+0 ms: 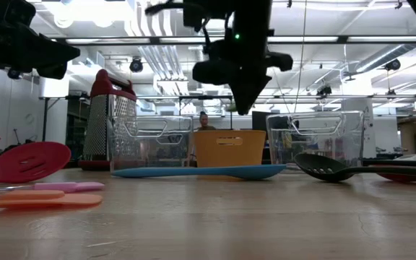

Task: Pick & Place Kitchen Items
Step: Put the green spatula into the yellow bin, then put the blue spoon into the left transparent bin, then put the black spoon into the left transparent bin

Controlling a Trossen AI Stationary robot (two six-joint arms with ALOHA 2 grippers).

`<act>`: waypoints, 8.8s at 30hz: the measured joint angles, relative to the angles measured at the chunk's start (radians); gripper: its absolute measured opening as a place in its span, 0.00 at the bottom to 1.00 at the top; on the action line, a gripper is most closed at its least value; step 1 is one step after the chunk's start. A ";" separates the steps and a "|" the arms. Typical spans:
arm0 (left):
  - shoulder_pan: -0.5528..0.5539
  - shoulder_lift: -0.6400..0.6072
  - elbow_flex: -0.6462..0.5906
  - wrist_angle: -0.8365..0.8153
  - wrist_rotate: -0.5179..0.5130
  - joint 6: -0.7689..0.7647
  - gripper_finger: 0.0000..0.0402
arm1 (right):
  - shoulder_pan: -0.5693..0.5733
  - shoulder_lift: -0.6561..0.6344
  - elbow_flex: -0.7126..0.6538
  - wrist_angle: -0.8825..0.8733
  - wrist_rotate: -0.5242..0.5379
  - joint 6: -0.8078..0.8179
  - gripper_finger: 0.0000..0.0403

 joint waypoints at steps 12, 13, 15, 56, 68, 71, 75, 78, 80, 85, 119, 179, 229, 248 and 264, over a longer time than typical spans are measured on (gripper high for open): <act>0.000 0.000 0.000 0.000 0.000 0.000 0.05 | -0.132 0.000 0.000 0.035 -0.066 -0.080 0.04; 0.000 0.000 0.000 0.000 0.000 0.000 0.05 | -0.140 0.000 0.000 0.046 -0.066 -0.080 0.05; 0.000 0.000 0.000 0.000 0.000 0.000 0.05 | -0.153 0.000 0.000 0.064 -0.065 -0.081 0.07; 0.000 0.000 0.000 0.000 0.000 0.000 0.05 | -0.139 0.002 0.000 0.095 -0.063 -0.188 0.48; 0.000 0.000 0.000 0.000 0.000 0.000 0.05 | -0.116 -0.007 0.000 0.088 -0.086 -0.205 0.45; 0.000 0.000 0.000 0.000 0.000 0.000 0.05 | -0.082 -0.014 0.000 0.089 -0.099 -0.249 0.44; 0.000 0.000 0.000 0.000 0.000 0.000 0.05 | -0.015 -0.022 0.000 0.087 -0.100 -0.314 0.47; 0.000 0.000 0.000 0.000 0.000 0.000 0.05 | 0.045 -0.023 0.000 0.088 -0.102 -0.383 0.49; 0.000 0.000 0.000 0.000 0.000 0.000 0.05 | 0.085 -0.021 -0.001 0.089 -0.104 -0.429 0.51; 0.000 0.000 0.000 0.000 0.000 0.000 0.05 | 0.166 -0.019 -0.036 0.173 -0.096 -0.477 0.53; 0.000 0.000 0.000 0.000 0.000 0.000 0.05 | 0.177 -0.019 -0.445 0.516 -0.046 -0.550 0.31; 0.000 0.000 0.000 0.000 0.000 0.000 0.05 | -0.021 -0.021 0.247 0.119 -0.123 -0.164 0.05; 0.000 0.000 0.000 0.000 0.000 0.000 0.05 | -0.278 -0.015 -0.214 1.019 -0.339 -0.152 0.06; 0.000 0.000 0.000 0.000 0.000 0.000 0.05 | -0.272 -0.013 -0.216 1.004 -0.359 -0.153 0.11; 0.000 0.000 0.000 0.000 0.000 0.000 0.05 | -0.261 -0.013 -0.216 1.005 -0.410 -0.203 0.22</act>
